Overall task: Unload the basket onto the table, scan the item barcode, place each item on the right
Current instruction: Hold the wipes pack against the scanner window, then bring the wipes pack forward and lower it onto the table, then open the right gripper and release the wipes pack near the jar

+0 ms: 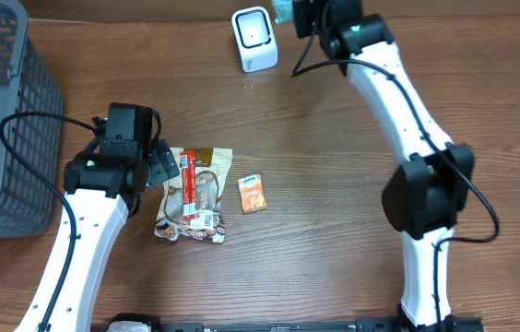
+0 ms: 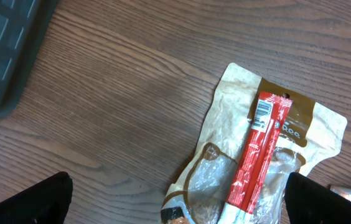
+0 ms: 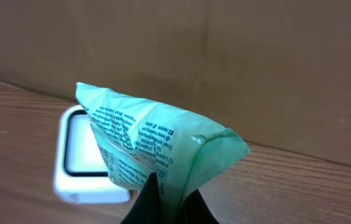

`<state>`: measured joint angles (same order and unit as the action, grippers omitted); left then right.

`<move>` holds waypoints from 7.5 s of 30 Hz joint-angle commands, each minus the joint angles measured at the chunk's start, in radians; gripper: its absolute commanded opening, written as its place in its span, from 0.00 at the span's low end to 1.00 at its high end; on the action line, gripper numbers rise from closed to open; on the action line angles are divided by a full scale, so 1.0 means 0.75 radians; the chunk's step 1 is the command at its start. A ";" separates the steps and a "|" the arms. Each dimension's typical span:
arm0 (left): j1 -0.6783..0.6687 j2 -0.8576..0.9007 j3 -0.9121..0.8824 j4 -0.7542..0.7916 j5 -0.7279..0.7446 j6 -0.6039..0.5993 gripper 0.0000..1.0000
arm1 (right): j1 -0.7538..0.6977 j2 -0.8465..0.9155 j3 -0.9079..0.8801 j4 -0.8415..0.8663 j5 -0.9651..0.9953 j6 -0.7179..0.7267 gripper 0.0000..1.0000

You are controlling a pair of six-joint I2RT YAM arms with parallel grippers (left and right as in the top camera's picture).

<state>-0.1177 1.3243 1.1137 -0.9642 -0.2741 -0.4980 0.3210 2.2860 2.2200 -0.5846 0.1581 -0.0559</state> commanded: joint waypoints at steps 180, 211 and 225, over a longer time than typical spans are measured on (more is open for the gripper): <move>-0.001 -0.006 0.022 0.001 -0.018 0.005 1.00 | -0.256 -0.241 -0.701 -0.838 -0.154 0.540 0.40; -0.001 -0.006 0.022 0.001 -0.018 0.005 1.00 | -0.288 -0.321 -1.189 -0.533 -0.022 0.486 0.52; -0.001 -0.006 0.022 0.000 -0.018 0.005 1.00 | -0.284 -0.387 -0.790 -0.800 -0.370 0.476 0.58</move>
<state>-0.1177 1.3243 1.1137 -0.9646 -0.2741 -0.4980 0.1108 2.0098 1.6268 -1.1786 0.0097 0.2878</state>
